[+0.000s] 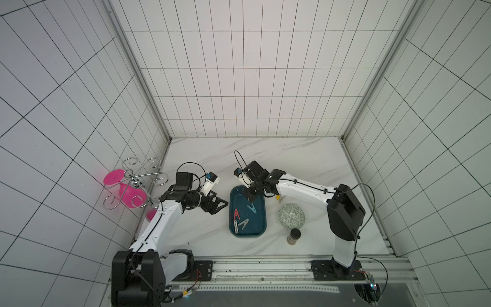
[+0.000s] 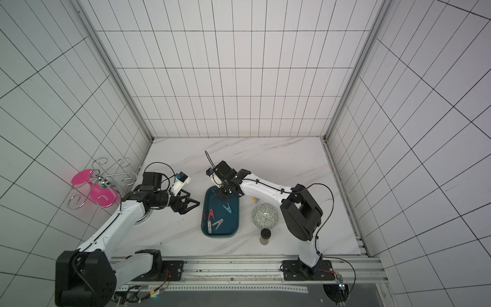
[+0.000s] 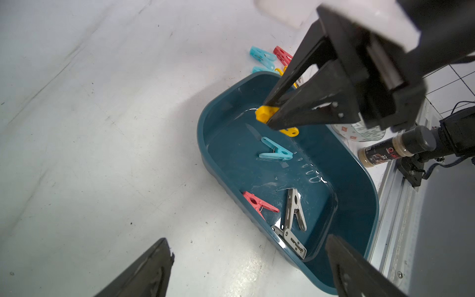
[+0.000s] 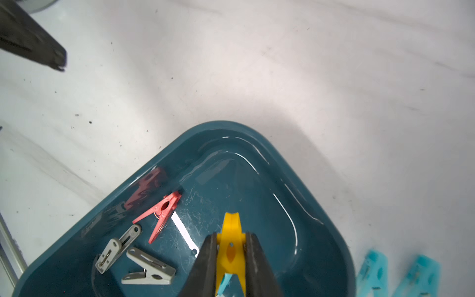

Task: Take the clothespins out of the storage box
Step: Pick up the clothespin from the storage box, then place the clothespin at the center of the board.

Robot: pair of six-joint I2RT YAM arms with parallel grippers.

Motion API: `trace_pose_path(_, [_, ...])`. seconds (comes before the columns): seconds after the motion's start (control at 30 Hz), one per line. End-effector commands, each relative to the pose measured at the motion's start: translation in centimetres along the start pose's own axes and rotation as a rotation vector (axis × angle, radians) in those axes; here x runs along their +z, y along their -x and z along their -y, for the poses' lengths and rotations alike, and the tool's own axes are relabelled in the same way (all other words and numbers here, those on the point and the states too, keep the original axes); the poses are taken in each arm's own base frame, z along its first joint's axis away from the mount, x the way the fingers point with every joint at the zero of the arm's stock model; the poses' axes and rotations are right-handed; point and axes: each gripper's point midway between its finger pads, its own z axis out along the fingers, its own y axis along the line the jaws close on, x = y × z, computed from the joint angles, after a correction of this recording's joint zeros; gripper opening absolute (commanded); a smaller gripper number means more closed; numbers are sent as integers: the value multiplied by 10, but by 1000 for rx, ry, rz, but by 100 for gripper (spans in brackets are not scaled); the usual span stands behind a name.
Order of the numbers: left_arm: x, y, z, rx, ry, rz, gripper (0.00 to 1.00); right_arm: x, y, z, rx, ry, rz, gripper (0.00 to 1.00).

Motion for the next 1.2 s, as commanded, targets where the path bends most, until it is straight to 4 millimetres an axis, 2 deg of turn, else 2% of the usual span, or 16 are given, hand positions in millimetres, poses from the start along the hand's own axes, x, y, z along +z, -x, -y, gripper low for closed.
trace_pose_path(0.0, [1, 0, 0, 11, -8, 10, 95, -12, -7, 30, 110, -92, 24, 17])
trace_pose_path(0.23, [1, 0, 0, 11, -9, 10, 95, -31, -37, 82, 257, -267, 17, 17])
trace_pose_path(0.37, [1, 0, 0, 12, -8, 11, 95, -34, -55, 97, 329, -288, 14, 17])
trace_pose_path(0.5, [1, 0, 0, 11, -10, 10, 95, -24, -69, 97, 349, -266, -18, 17])
trace_pose_path(0.7, [0, 0, 0, 11, -6, 10, 95, 8, -89, 88, 373, -205, -83, 18])
trace_pose_path(0.83, [0, 0, 0, 14, -4, 11, 95, 20, -99, 88, 382, -202, -112, 19])
trace_pose_path(1.0, [0, 0, 0, 13, -6, 10, 95, 24, -105, 90, 381, -214, -127, 21])
trace_pose_path(1.17, [-1, 1, 1, 14, -7, 13, 95, 17, -101, 93, 378, -228, -111, 25])
